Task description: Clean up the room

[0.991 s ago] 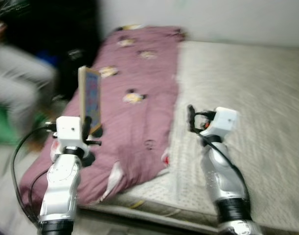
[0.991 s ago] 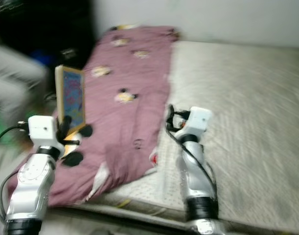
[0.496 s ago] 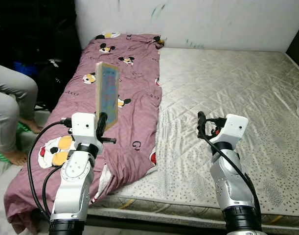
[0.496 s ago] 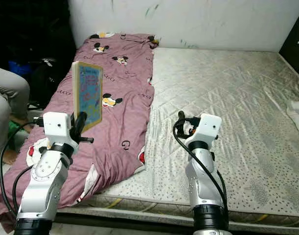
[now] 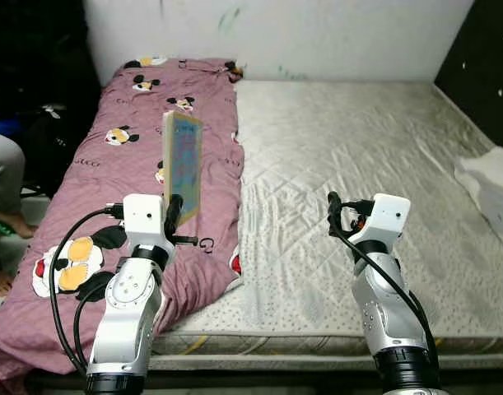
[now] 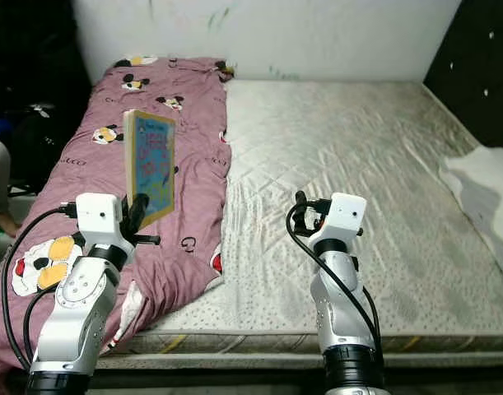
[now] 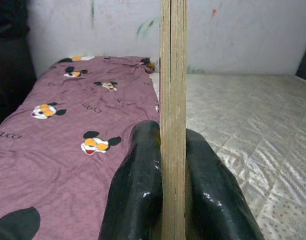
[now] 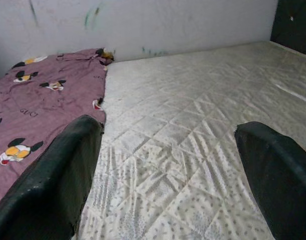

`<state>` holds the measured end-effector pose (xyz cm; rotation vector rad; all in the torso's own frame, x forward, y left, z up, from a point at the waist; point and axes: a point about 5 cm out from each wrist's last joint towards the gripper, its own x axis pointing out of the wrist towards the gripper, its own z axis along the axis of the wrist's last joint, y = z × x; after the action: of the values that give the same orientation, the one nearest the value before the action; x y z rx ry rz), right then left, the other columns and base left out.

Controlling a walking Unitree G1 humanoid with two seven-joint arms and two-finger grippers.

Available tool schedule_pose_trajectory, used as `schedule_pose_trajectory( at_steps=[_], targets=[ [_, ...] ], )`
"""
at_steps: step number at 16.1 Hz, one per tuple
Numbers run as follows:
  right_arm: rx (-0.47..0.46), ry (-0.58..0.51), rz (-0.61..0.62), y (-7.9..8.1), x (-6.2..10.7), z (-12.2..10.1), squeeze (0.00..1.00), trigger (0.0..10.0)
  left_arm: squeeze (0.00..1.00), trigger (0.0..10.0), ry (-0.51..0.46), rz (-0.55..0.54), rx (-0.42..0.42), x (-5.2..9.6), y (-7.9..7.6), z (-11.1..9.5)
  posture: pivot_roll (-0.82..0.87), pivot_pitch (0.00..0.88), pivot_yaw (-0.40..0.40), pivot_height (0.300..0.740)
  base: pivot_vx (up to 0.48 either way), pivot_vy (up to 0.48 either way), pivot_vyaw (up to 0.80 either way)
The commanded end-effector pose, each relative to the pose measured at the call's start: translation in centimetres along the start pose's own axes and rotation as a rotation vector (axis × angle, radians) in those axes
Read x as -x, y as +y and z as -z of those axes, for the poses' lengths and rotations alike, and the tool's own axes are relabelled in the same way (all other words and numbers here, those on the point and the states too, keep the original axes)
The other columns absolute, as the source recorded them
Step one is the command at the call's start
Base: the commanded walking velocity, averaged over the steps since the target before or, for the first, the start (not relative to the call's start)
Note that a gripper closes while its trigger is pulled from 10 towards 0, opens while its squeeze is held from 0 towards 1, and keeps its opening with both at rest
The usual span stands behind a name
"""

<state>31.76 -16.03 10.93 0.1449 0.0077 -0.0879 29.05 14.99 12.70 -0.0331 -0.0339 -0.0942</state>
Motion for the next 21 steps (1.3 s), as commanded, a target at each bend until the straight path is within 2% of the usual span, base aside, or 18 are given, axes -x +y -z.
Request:
schedule_pose_trajectory(
  at_steps=[1,21],
  targets=[
    [0.005,-0.019,-0.015,0.25,-0.22,-0.72,0.00,10.0,0.00,10.0,-0.050,0.005,-0.001,-0.03,-0.10,-1.16,-0.04,0.032,0.000,0.740,0.000,-0.345,0.00],
    [0.033,-0.019,-0.016,0.43,-0.61,-0.63,0.00,10.0,0.00,10.0,-0.051,0.014,0.027,-0.49,-0.60,-1.23,-0.04,0.026,-0.002,0.740,0.000,-0.331,-0.05]
  ],
)
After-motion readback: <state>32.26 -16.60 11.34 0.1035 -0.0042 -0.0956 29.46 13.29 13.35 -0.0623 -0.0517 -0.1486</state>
